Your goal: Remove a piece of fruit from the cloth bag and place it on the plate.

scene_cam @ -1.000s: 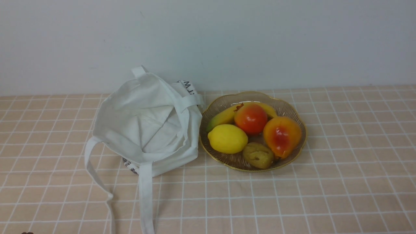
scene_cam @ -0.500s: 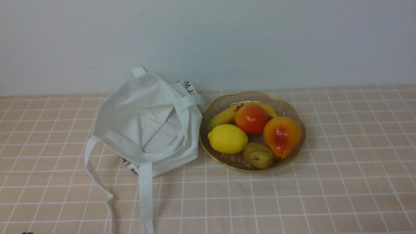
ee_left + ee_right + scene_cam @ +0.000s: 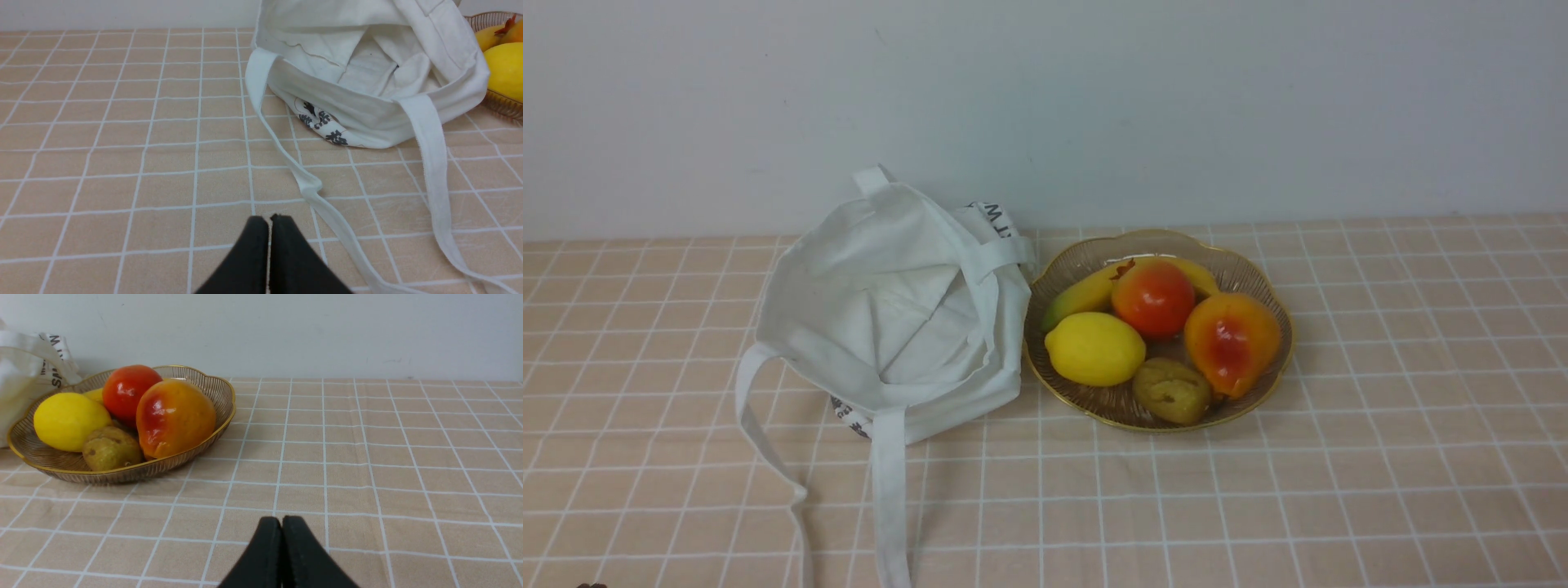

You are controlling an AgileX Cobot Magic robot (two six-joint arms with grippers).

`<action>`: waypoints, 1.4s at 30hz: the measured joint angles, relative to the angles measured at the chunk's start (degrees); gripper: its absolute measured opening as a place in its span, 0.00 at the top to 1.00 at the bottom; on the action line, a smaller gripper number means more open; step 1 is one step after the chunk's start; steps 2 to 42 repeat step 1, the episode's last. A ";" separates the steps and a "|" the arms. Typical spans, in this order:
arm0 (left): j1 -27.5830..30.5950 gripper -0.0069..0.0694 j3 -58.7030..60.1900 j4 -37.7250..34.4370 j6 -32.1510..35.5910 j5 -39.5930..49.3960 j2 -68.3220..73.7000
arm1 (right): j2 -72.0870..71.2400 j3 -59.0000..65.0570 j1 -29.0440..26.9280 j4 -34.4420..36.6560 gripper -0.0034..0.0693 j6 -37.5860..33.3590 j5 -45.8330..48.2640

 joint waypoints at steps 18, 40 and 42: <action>0.00 0.92 0.00 0.00 0.00 0.00 0.00 | 0.00 0.00 0.00 0.00 0.97 0.00 0.00; 0.00 0.92 0.00 0.00 0.00 0.00 0.00 | 0.00 0.00 0.00 0.00 0.97 0.00 0.00; 0.00 0.92 0.00 0.00 0.00 0.00 0.00 | 0.00 0.00 0.00 0.00 0.97 0.00 0.00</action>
